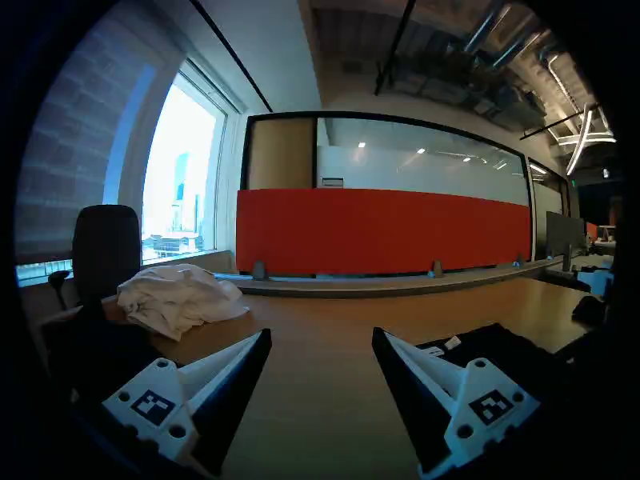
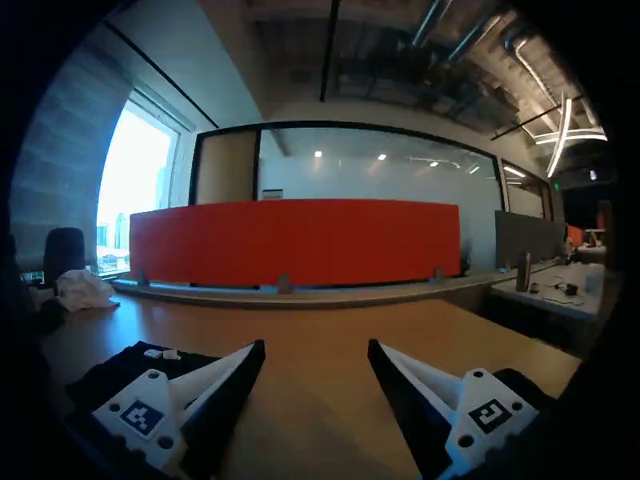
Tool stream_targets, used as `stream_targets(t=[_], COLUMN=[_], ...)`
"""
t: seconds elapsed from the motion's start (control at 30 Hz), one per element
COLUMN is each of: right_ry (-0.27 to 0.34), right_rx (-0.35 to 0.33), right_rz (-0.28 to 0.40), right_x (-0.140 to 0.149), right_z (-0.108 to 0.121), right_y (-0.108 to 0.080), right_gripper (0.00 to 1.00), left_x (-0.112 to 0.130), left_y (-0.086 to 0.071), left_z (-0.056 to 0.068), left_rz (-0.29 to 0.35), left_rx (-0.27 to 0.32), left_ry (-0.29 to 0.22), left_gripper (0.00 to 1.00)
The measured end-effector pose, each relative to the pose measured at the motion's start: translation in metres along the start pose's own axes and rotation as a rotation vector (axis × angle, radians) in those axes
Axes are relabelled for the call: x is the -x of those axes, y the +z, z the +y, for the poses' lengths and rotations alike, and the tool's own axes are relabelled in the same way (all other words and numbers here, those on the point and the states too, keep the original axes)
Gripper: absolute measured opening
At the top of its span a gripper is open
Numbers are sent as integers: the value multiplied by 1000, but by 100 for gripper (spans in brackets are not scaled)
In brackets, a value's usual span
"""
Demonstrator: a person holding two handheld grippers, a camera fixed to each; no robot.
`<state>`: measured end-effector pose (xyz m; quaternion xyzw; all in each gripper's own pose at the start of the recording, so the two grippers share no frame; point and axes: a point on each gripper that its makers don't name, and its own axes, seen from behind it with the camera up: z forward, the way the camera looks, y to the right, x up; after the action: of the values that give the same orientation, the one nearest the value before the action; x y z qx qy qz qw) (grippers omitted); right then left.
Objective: Fold towel
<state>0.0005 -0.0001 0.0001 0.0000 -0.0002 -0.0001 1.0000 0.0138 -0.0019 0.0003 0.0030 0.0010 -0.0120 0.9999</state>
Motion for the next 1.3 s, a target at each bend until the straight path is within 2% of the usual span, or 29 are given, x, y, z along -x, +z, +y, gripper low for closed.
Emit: stream_targets(t=[0.2,0.5,0.8,1.07,1.3], right_ry=[-9,-32,-23,-33,-50], right_rx=[-2,3,-2,-12,-62], right_rz=[-4,3,30,8,-20], right_x=[-20,-84,-143,-159,-163], right_z=[-1,-2,-8,-11,-22], right_y=[-1,-4,-6,-5,-6], right_gripper=[100,100,100,99,100], left_x=[-28,-89,-145,-159,-158], left_y=[-1,-5,-8,-8,-8], left_z=[-4,-2,0,6,16], left_rz=[-9,-15,-3,-36,-87], left_rx=[-10,-2,7,34,90], left_ry=[-6,8,18,29,48], left_gripper=[93,93,93,93,93])
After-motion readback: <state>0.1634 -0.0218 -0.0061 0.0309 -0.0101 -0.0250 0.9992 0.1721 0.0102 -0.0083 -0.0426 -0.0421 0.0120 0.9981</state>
